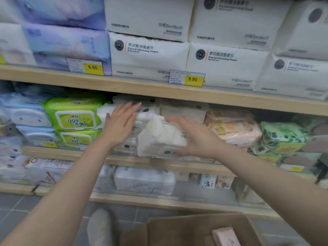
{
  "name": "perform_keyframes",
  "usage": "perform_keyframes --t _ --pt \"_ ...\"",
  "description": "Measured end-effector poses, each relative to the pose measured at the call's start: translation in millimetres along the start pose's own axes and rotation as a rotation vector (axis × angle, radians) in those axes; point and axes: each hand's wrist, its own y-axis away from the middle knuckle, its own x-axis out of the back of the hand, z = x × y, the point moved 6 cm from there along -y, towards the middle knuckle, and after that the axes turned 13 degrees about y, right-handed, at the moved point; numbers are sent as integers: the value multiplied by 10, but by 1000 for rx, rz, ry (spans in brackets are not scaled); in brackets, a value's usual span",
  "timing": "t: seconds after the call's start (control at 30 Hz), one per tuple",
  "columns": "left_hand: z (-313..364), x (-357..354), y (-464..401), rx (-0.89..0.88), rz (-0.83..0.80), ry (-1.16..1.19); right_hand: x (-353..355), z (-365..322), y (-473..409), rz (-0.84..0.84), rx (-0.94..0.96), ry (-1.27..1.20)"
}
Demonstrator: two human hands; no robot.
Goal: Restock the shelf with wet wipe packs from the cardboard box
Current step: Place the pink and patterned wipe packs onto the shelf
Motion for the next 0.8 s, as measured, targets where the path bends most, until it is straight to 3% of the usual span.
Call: perform_keyframes --t 0.07,0.13,0.2,0.4,0.63,0.8 --pt "-155 -234 -126 47 -148 -310 14 8 -219 -19 75 183" --pt "-184 -340 -164 13 -141 -452 15 109 -412 -42 107 316" --pt "-177 -353 -175 -27 -71 -466 -5 276 -549 -103 111 344" --pt "-206 -392 -142 -68 -11 -487 -281 618 -710 -309 -10 96" --pt "-188 -401 -90 -52 -28 -478 -379 745 -763 -278 -149 26" --pt "-191 -416 -85 -38 -40 -484 -388 673 -711 -207 -120 139"
